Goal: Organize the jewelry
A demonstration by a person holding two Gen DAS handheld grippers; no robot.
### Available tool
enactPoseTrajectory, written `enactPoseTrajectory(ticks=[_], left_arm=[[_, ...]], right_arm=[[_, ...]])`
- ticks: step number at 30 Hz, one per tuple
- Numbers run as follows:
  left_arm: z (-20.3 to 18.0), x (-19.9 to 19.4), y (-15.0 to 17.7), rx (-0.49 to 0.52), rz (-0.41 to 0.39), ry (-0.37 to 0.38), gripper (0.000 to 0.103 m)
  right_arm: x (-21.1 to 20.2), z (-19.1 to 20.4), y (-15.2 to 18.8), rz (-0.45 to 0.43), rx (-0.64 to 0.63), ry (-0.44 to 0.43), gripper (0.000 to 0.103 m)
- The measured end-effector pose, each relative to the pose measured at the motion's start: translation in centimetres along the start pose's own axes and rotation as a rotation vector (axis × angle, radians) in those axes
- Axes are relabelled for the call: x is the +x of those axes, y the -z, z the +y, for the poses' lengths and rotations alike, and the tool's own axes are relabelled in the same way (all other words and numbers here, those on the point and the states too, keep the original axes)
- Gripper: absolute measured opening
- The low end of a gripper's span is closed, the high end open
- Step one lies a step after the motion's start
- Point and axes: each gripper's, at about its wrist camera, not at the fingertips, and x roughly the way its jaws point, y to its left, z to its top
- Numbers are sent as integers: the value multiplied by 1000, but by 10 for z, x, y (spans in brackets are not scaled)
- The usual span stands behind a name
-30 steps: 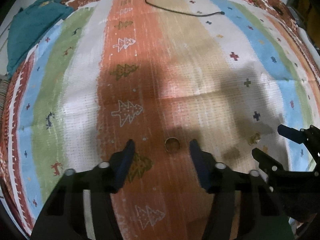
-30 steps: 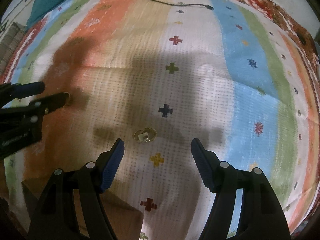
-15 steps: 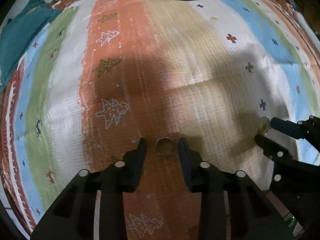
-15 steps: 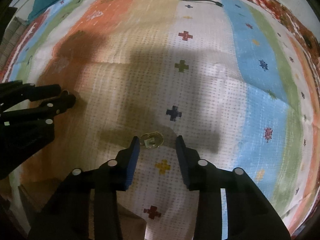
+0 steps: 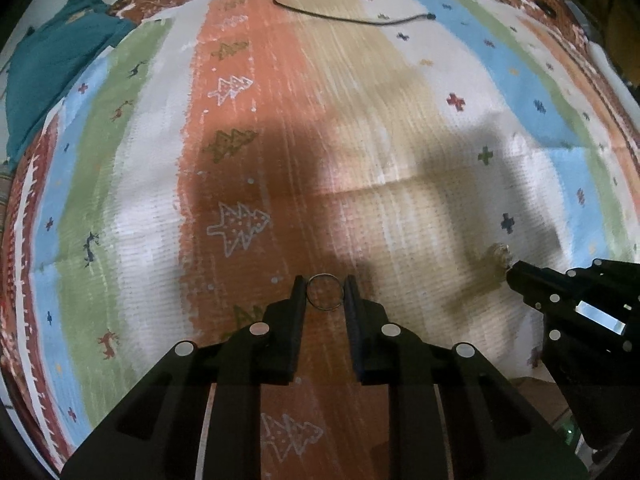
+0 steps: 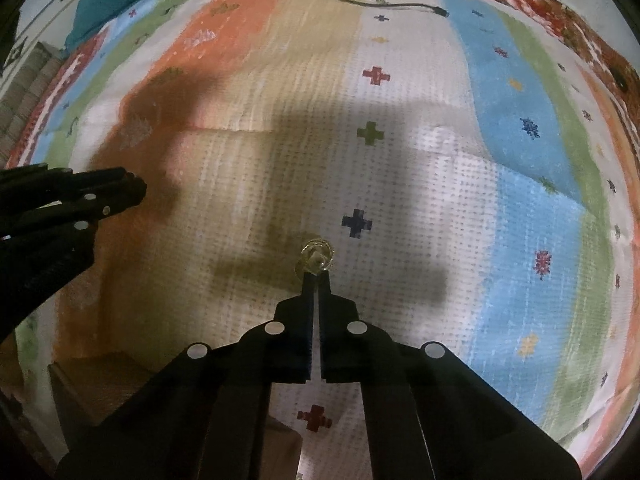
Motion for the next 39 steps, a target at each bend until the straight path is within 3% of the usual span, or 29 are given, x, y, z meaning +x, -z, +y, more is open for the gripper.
enactPoseTrajectory(ticks=[3, 12, 19, 22, 36, 37, 39], left_arm=[[3, -5, 2, -9, -8, 3, 18], [-2, -6, 4, -2, -9, 3, 18], [-6, 1, 2, 12, 7, 1, 19], [-6, 2, 0, 13, 7, 2, 19], [-4, 7, -1, 6, 12, -6, 19], [-4, 7, -1, 8, 12, -6, 19], [-5, 7, 0, 10, 13, -6, 19]], right_arm=[[-12, -7, 11, -16, 4, -7, 2], [-20, -16, 1, -43, 41, 7, 2], [-7, -18, -5, -11, 54, 13, 3], [-3, -17, -8, -16, 49, 13, 45], [10, -3, -14, 13, 9, -9, 45], [11, -2, -14, 10, -2, 3, 44], [11, -2, -14, 6, -1, 16, 29]])
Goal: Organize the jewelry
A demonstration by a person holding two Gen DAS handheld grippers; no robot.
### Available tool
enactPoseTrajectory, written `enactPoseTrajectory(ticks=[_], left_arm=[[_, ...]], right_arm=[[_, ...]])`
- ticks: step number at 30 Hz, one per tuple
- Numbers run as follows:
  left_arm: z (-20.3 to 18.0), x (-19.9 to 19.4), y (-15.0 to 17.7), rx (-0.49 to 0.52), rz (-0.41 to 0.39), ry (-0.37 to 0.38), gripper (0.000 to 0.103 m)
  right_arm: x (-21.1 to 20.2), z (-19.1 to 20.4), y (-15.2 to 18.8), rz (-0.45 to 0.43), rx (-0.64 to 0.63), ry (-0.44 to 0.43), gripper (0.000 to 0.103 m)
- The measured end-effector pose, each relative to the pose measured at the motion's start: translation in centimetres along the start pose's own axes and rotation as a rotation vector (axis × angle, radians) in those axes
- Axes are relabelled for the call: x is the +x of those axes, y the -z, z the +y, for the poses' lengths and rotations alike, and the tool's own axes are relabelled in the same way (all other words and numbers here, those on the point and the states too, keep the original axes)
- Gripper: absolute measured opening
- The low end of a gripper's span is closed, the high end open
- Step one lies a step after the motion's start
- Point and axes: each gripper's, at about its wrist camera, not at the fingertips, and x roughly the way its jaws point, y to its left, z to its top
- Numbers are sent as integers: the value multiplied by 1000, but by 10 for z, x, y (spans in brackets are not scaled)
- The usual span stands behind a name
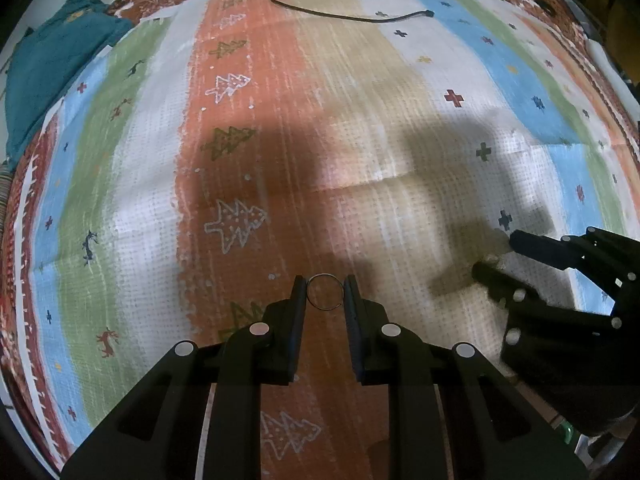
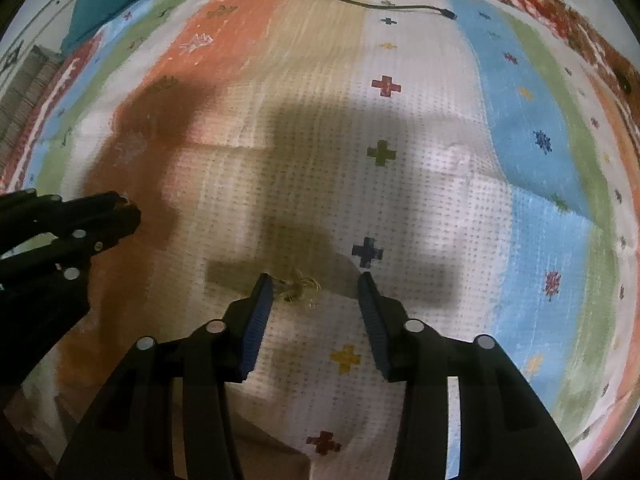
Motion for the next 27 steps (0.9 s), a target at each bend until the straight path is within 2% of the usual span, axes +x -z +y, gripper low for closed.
enactPoseTrajectory(ticks=[2, 12, 27], left_arm=[[0, 0, 0, 1, -2, 1, 19], [0, -12, 5, 1, -23, 8, 19], [-17, -62, 29, 19, -107, 49, 19]], right_arm=[[0, -1, 0, 3, -1, -5, 13], [-7, -2, 10, -20, -5, 5, 12], [-60, 5, 33, -121, -24, 16, 12]])
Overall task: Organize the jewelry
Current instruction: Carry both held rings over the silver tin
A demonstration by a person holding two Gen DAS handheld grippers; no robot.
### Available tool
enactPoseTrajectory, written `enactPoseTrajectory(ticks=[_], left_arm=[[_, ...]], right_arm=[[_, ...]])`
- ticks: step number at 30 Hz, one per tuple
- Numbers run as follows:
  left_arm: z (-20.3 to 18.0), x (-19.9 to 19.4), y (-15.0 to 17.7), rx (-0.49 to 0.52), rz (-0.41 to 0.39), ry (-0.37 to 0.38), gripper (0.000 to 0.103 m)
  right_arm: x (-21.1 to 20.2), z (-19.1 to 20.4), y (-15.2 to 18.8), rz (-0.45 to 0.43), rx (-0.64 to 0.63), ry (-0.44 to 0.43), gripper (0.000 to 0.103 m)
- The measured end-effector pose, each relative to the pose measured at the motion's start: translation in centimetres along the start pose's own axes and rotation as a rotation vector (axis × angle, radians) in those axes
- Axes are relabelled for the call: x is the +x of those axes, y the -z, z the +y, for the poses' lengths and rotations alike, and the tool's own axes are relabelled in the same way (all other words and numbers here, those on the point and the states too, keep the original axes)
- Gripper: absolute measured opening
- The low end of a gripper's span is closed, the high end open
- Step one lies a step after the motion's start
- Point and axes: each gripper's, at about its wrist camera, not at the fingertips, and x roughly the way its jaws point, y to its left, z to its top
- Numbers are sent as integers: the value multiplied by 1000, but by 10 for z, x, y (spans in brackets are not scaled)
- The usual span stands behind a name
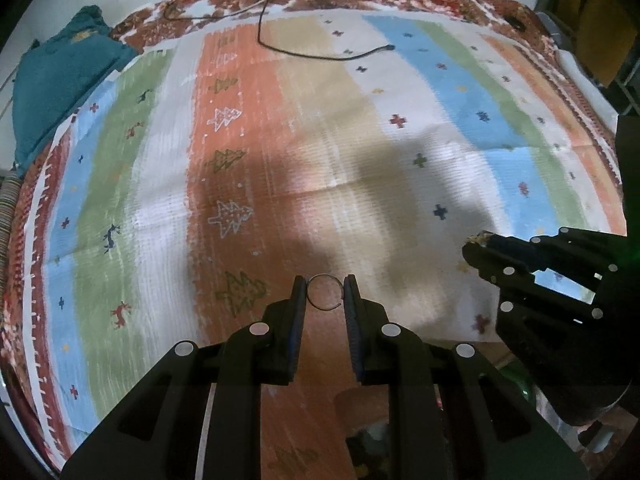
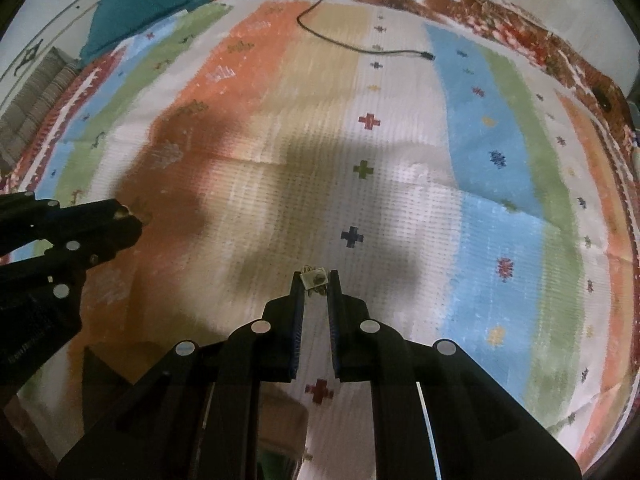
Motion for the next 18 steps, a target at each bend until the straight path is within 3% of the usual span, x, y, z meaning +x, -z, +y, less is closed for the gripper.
enactPoseTrajectory(ticks=[18], left_arm=[[-12, -47, 30, -15, -83, 54, 19]], right_arm=[[-49, 5, 27, -98, 8, -31, 12]])
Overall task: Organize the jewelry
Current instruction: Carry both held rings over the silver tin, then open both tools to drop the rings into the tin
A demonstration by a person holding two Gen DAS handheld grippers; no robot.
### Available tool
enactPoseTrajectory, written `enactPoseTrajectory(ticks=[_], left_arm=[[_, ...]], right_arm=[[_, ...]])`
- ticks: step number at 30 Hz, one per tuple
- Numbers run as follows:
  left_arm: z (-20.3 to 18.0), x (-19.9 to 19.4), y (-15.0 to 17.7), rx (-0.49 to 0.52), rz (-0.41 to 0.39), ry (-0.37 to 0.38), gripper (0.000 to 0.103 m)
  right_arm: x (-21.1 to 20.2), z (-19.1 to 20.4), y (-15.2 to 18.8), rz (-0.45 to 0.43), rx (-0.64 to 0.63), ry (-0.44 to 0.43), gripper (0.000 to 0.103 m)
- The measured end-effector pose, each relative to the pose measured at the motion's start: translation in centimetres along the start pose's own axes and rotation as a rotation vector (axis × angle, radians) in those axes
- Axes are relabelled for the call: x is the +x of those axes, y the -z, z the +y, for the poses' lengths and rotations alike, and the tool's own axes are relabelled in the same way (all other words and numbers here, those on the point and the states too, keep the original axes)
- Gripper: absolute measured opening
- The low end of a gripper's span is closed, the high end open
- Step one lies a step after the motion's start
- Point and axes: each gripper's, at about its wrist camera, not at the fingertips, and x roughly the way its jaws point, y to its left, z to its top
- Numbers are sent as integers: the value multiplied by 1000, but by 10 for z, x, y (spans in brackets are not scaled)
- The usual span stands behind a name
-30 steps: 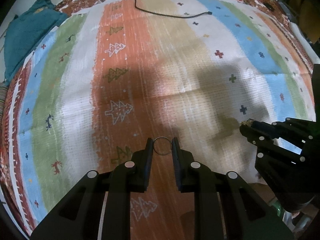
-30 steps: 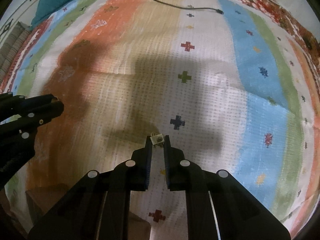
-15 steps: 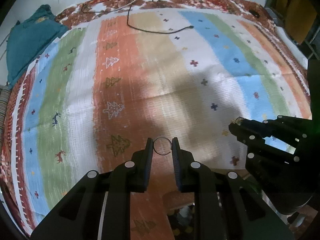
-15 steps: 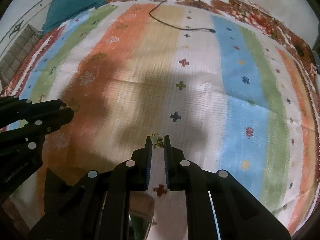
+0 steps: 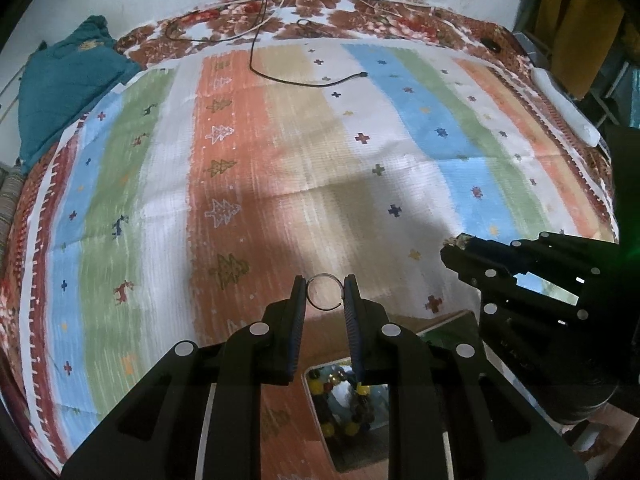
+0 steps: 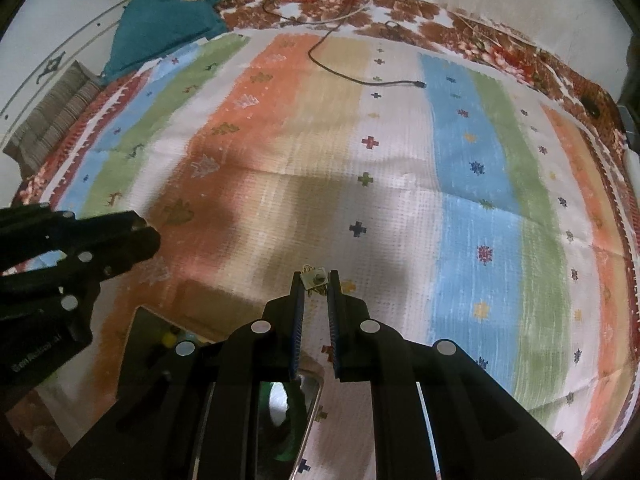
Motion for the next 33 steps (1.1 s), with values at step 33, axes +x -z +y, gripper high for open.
enactPoseTrajectory(ticks=[33], left_arm=[[-18, -46, 55, -1, -80, 22, 19]], right_arm=[[-42, 19, 47, -43, -41, -51, 12]])
